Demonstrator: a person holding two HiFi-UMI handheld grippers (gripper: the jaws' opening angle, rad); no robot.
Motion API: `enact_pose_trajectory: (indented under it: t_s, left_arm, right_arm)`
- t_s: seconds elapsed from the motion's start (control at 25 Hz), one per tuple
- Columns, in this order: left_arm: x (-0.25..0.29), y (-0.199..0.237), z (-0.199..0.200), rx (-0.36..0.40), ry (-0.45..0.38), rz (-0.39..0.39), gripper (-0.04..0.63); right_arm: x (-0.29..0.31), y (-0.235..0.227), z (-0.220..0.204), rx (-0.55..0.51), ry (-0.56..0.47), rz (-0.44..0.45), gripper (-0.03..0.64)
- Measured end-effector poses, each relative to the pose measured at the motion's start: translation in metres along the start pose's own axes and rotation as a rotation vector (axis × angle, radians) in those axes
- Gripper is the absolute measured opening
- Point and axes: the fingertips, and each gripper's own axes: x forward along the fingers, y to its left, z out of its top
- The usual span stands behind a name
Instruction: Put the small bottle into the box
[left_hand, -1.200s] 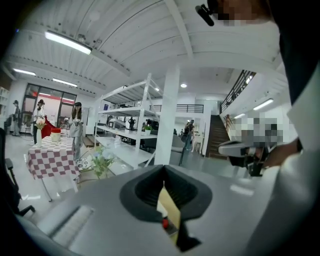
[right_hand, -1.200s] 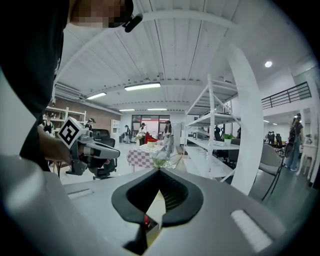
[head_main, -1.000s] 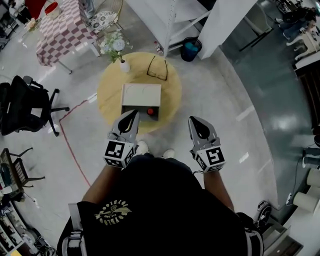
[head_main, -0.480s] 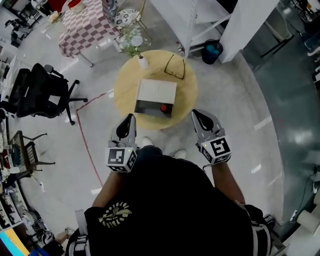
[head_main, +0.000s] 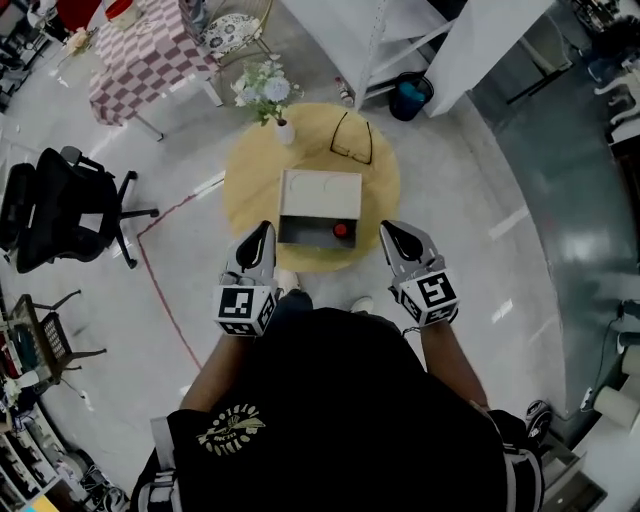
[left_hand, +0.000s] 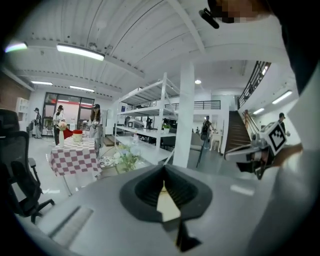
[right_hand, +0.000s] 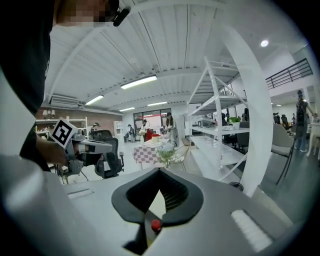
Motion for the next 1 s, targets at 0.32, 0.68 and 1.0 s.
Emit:
enact_pose_trajectory:
  t_s: [0.32,0.68,1.0]
  left_arm:
    - [0.052,0.045,-0.018,-0.024,0.096,-0.234,0.0]
    - [0.096,0.041,-0.06,-0.037,0.213,-0.369,0.0]
    - [0.109,0.028,-0.11,-0.012,0.344,-0.364,0.0]
  right_arm:
    - [0.062,0.02,-0.019,0.032,0.122,-0.152,0.008]
    - [0.084,0.014,-0.067,0.109,0.243,-0.184,0.009]
    - [0.097,0.023,-0.139,0.055,0.39,-0.1,0.097]
